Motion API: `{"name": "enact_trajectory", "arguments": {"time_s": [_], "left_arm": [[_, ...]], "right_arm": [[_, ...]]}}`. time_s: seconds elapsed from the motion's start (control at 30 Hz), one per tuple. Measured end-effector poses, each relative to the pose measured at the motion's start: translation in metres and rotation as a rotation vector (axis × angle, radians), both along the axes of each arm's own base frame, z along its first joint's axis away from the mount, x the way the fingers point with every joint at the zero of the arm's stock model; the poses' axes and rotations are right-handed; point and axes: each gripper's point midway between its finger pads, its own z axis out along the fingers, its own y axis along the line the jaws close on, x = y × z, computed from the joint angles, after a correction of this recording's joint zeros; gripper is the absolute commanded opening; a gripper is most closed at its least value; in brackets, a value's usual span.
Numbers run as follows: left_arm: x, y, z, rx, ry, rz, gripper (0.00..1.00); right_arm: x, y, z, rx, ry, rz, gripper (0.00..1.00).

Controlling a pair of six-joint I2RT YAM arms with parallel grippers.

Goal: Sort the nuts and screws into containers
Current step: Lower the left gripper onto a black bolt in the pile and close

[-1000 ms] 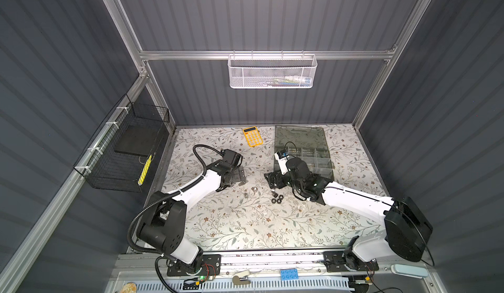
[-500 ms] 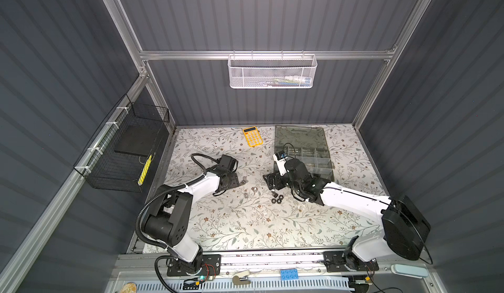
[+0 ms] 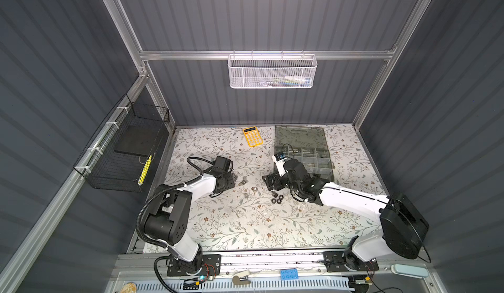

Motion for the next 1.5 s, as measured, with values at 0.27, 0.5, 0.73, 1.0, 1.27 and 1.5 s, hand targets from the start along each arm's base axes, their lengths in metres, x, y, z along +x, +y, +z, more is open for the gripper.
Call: {"name": "enact_trajectory", "arguments": {"time_s": [0.27,0.5,0.73,1.0,1.27,1.5], "left_arm": [[-0.0011,-0.0001,-0.0019,-0.002,0.002,-0.001,0.5],[-0.0023,0.0005,-0.0025,-0.004,-0.007,-0.001,0.48],[-0.0014,0.0001,-0.0028,-0.008,-0.017,-0.002,0.43],[-0.0022,0.0005,-0.0032,-0.008,-0.017,-0.002,0.41],[-0.0024,0.0005,-0.0033,-0.006,-0.017,-0.006,0.39],[-0.0029,0.0002,-0.0032,-0.006,-0.017,-0.012,0.38]], "right_arm": [[0.0,0.0,0.0,0.001,0.001,-0.001,0.99],[0.0008,-0.001,0.0,0.002,0.002,-0.01,0.99],[0.0009,-0.0012,0.0,0.001,0.001,-0.012,0.99],[0.0013,-0.0016,0.0,0.0,0.0,-0.015,0.99],[0.0014,-0.0018,0.0,-0.001,-0.001,-0.016,0.99],[0.0016,-0.002,0.0,-0.001,-0.001,-0.017,0.99]]}}
